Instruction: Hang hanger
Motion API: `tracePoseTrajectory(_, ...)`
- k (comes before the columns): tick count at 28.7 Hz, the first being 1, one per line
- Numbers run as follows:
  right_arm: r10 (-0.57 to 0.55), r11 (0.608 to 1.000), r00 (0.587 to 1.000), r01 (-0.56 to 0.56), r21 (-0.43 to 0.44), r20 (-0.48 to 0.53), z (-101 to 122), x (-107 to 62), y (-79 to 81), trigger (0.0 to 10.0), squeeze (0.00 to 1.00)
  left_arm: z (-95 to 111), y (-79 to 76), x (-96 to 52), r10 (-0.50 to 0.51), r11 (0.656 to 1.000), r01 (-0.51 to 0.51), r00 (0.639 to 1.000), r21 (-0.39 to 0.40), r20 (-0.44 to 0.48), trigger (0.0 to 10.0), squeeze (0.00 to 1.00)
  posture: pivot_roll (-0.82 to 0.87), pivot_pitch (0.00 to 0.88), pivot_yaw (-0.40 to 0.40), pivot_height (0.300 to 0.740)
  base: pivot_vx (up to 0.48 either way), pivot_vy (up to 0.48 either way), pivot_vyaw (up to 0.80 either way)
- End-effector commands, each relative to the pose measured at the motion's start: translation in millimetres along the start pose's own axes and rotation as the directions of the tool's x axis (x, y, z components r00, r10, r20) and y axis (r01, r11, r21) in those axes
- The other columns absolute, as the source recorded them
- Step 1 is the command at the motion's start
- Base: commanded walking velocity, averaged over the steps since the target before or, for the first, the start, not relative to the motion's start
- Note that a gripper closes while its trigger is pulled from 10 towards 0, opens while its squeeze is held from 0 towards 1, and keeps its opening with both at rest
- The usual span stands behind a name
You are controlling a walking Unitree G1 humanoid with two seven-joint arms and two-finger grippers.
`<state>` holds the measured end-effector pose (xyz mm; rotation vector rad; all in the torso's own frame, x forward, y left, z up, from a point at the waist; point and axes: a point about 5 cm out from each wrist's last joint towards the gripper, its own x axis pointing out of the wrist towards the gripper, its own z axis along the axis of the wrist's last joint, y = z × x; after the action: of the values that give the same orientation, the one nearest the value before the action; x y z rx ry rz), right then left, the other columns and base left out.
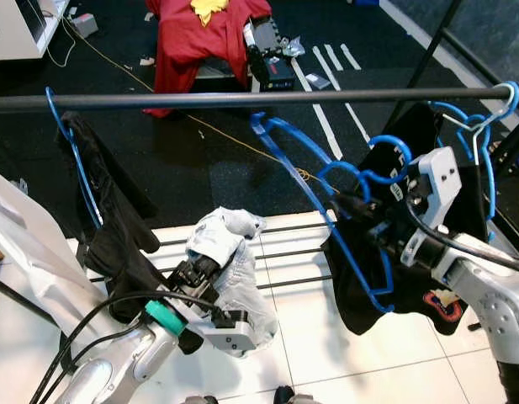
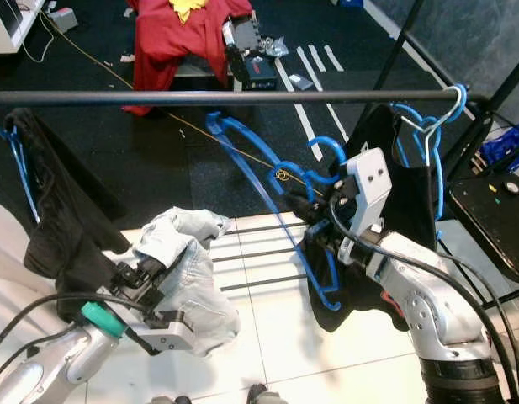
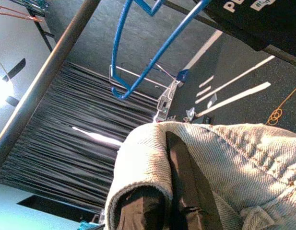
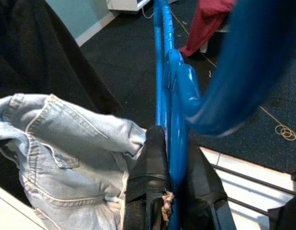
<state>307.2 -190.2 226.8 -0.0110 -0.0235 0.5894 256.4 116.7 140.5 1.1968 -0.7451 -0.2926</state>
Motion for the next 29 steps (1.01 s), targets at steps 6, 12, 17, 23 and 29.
tracePoseTrajectory(6, -0.194, 0.978, 0.981, 0.194, -0.073, 0.013, 7.5, 21.8, -24.4, 10.0, 0.00, 1.2, -0.4, -1.1, 0.012, 1.000, -0.012, 1.000, -0.024, -0.013, 10.0, 0.00, -0.08, 0.170, 0.028, 0.740, 0.000, 0.000, 0.00)
tracePoseTrajectory(12, -0.207, 0.974, 0.977, 0.210, -0.089, 0.048, 20.8, 39.8, -28.8, 10.0, 0.00, 1.2, 0.1, -0.4, 0.017, 0.999, -0.018, 1.000, -0.027, -0.020, 10.0, 0.00, -0.07, 0.169, 0.027, 0.740, 0.000, 0.000, 0.00)
tracePoseTrajectory(17, -0.196, 0.976, 0.979, 0.201, -0.089, 0.056, 25.7, 51.3, -29.0, 10.0, 0.00, 1.5, 0.1, 0.1, 0.021, 0.999, -0.021, 0.999, -0.029, -0.024, 10.0, 0.00, -0.07, 0.169, 0.025, 0.740, 0.000, 0.000, 0.00)
tracePoseTrajectory(23, -0.167, 0.982, 0.983, 0.172, -0.074, 0.077, 32.2, 78.8, -23.5, 10.0, 0.00, 3.7, -0.8, 0.8, 0.028, 0.999, -0.029, 0.999, -0.036, -0.033, 10.0, 0.00, -0.04, 0.169, 0.016, 0.740, 0.000, 0.000, 0.00)
tracePoseTrajectory(29, -0.149, 0.987, 0.985, 0.154, -0.056, 0.088, 34.1, 102.6, -12.1, 10.0, 0.00, 5.2, -1.1, 0.0, 0.036, 0.998, -0.038, 0.998, -0.043, -0.053, 10.0, 0.00, -0.04, 0.169, 0.012, 0.740, 0.000, 0.000, 0.00)
